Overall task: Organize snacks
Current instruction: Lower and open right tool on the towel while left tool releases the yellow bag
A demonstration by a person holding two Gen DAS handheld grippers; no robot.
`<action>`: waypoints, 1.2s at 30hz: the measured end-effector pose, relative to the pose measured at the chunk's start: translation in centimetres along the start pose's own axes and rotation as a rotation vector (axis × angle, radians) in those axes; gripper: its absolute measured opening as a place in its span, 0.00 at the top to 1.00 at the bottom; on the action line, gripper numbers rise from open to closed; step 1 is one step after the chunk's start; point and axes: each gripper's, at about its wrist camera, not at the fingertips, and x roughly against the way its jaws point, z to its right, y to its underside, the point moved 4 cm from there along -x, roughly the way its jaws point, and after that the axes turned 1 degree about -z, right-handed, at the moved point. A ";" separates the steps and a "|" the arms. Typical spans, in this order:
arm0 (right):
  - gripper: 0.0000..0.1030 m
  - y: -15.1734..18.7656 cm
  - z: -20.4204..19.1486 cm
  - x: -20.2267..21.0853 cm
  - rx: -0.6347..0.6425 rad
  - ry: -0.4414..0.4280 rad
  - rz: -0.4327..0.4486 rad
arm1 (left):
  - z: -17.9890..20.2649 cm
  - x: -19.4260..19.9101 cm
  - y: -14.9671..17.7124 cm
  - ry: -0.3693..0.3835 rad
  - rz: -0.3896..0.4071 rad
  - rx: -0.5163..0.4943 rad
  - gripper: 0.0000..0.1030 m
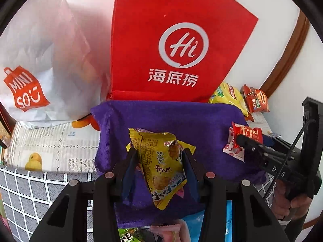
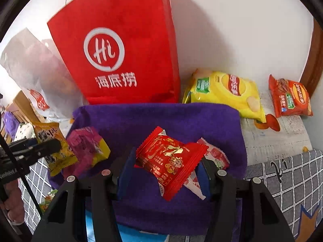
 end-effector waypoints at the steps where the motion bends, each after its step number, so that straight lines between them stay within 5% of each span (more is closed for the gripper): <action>1: 0.45 0.2 0.1 -0.3 0.003 -0.005 -0.008 | 0.0 -0.2 0.0 0.000 -0.003 0.001 0.58; 36: 0.44 2.6 0.7 -4.2 0.032 0.043 -0.166 | 1.3 -0.9 0.6 0.049 -0.014 -0.050 0.57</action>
